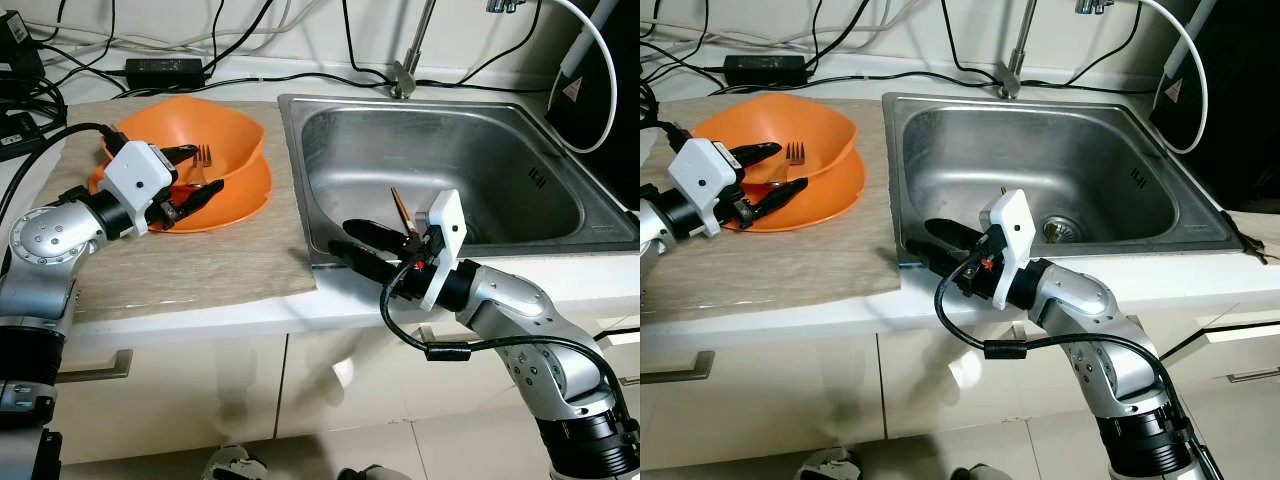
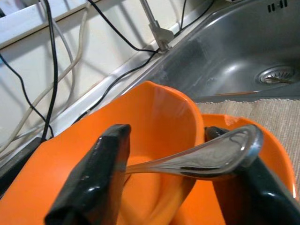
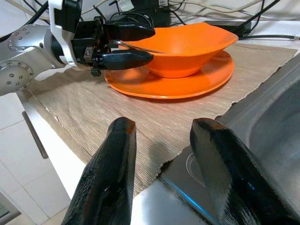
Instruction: Kitchen organization
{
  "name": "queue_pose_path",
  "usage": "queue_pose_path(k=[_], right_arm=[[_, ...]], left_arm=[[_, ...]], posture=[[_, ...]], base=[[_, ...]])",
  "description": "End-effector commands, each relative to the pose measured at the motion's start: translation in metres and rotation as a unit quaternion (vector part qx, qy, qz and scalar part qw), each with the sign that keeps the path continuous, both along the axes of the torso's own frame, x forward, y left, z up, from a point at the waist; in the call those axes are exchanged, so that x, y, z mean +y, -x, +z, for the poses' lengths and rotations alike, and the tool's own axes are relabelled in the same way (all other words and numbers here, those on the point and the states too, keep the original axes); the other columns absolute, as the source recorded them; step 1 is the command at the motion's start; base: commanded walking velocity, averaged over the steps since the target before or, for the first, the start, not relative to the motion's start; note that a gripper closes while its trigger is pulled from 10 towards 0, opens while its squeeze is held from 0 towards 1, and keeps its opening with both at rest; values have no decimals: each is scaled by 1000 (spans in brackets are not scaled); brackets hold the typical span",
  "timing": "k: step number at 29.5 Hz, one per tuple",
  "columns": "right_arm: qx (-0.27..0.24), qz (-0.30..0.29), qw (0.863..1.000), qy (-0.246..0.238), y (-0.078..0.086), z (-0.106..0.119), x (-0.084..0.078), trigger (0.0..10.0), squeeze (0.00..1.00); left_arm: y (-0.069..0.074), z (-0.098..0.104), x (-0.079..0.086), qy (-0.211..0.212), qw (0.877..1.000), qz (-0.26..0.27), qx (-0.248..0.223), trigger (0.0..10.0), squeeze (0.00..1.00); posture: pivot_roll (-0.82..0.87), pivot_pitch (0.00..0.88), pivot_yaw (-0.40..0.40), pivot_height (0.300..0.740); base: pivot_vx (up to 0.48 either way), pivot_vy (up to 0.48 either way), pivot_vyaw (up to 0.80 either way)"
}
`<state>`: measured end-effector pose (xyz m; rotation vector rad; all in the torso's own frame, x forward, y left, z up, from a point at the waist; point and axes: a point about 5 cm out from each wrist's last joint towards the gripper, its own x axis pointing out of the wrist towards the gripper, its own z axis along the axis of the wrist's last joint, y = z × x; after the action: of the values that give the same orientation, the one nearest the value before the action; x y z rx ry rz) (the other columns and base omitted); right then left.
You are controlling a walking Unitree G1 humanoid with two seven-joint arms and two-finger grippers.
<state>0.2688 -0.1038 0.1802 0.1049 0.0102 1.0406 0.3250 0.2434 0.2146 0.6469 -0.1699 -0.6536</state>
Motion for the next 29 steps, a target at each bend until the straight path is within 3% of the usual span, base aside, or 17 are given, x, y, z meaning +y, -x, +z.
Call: queue_pose_path(k=[1, 18, 29], right_arm=[[-9, -4, 1000, 6, -1, 4, -5, 10000, 0], [-10, -5, 1000, 13, -1, 1, -7, 10000, 0], [-10, -13, 1000, 16, 1, -3, -8, 10000, 0]], left_arm=[[1, -1, -5, -1, 1000, -16, 3, 0, 0], [2, -2, -7, 1, 999, -40, 15, 0, 0], [5, 3, -13, -5, 995, -88, 36, 0, 0]], posture=[[51, 27, -74, 740], [47, 13, -65, 740], [47, 11, -48, 740]], base=[[0, 0, 0], [0, 0, 0], [0, 0, 0]])
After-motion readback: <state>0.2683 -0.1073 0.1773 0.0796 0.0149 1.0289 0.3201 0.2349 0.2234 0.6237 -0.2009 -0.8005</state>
